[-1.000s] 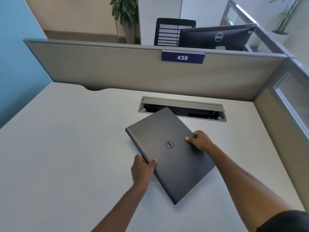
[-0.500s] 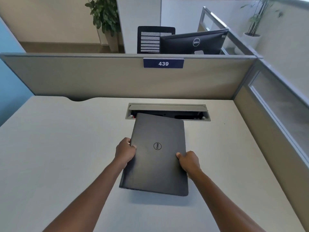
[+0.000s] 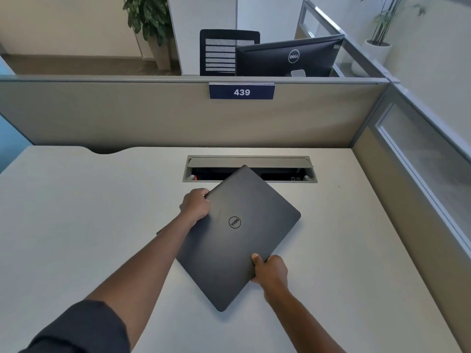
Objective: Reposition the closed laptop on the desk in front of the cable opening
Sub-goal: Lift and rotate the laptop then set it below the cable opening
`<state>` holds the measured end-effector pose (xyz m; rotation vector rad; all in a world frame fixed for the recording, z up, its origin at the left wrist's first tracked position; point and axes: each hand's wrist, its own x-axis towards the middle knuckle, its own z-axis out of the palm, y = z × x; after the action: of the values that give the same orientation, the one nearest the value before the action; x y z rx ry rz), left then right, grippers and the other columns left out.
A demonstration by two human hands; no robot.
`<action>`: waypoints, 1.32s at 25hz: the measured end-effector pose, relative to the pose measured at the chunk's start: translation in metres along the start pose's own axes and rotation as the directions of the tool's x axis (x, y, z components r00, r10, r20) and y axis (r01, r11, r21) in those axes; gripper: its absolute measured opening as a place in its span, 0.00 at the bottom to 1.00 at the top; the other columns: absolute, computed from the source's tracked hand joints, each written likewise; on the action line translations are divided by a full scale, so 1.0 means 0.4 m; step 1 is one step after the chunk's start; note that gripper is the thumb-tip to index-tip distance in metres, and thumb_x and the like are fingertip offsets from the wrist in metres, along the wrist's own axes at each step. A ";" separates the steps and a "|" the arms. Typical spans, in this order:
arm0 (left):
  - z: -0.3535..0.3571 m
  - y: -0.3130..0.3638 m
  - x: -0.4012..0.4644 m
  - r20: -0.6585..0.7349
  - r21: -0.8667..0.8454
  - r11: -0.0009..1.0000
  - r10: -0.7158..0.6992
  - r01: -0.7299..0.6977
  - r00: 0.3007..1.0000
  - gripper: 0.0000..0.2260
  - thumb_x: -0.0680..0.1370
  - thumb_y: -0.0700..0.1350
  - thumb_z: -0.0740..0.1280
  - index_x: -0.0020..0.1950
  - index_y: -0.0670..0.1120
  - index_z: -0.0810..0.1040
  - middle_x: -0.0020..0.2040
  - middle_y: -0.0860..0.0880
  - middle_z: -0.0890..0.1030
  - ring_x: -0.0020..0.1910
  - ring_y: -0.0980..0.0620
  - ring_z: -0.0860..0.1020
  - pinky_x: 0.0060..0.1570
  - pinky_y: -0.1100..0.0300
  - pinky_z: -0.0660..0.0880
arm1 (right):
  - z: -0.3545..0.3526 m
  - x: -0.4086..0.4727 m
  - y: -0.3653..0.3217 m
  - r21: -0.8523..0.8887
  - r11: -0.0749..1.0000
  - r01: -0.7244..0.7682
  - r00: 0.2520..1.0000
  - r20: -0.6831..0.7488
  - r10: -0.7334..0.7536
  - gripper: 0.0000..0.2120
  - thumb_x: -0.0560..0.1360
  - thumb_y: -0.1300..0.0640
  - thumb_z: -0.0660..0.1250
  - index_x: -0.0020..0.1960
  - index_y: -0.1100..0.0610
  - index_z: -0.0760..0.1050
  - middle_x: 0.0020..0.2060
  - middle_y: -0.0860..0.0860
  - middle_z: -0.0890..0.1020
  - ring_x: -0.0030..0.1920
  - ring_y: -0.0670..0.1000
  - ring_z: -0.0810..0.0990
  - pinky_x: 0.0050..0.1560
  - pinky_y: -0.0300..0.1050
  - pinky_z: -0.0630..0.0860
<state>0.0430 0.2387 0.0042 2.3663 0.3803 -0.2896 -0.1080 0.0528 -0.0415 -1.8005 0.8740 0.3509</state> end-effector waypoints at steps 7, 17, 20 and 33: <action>0.023 0.046 0.082 0.041 0.254 0.966 0.038 -0.047 0.998 0.24 0.77 0.35 0.55 0.66 0.54 0.77 0.60 0.47 0.80 0.62 0.43 0.74 0.60 0.50 0.62 | 0.059 -0.042 -0.025 0.074 0.993 -0.095 0.995 0.018 0.094 0.15 0.78 0.53 0.69 0.37 0.61 0.76 0.31 0.53 0.85 0.25 0.46 0.83 0.28 0.37 0.71; 0.048 0.068 0.149 0.253 0.399 0.882 0.155 -0.249 0.955 0.24 0.79 0.35 0.54 0.66 0.58 0.75 0.67 0.49 0.77 0.66 0.44 0.73 0.64 0.49 0.62 | 0.131 -0.075 -0.020 0.361 0.904 -0.230 0.973 0.114 0.202 0.13 0.75 0.60 0.73 0.35 0.66 0.79 0.30 0.58 0.86 0.31 0.54 0.87 0.50 0.53 0.84; 0.078 0.077 0.162 0.295 0.437 0.842 0.198 -0.316 0.935 0.25 0.78 0.35 0.54 0.68 0.58 0.73 0.67 0.47 0.74 0.66 0.42 0.72 0.64 0.46 0.63 | 0.141 -0.070 -0.021 0.393 0.882 -0.261 0.965 0.119 0.232 0.11 0.74 0.60 0.74 0.37 0.66 0.79 0.30 0.57 0.85 0.33 0.57 0.87 0.49 0.53 0.85; 0.146 0.090 0.213 0.347 0.511 0.738 0.292 -0.441 0.891 0.25 0.73 0.35 0.58 0.69 0.51 0.71 0.62 0.44 0.75 0.63 0.40 0.73 0.65 0.47 0.65 | 0.173 -0.036 -0.054 0.426 0.838 -0.341 0.940 0.157 0.303 0.08 0.76 0.61 0.72 0.43 0.67 0.80 0.37 0.62 0.85 0.35 0.60 0.84 0.26 0.40 0.80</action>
<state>0.1292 0.1895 -0.0422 2.8800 -0.3661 -0.5650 -0.0913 0.1247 -0.0457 -1.2013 1.1021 0.3984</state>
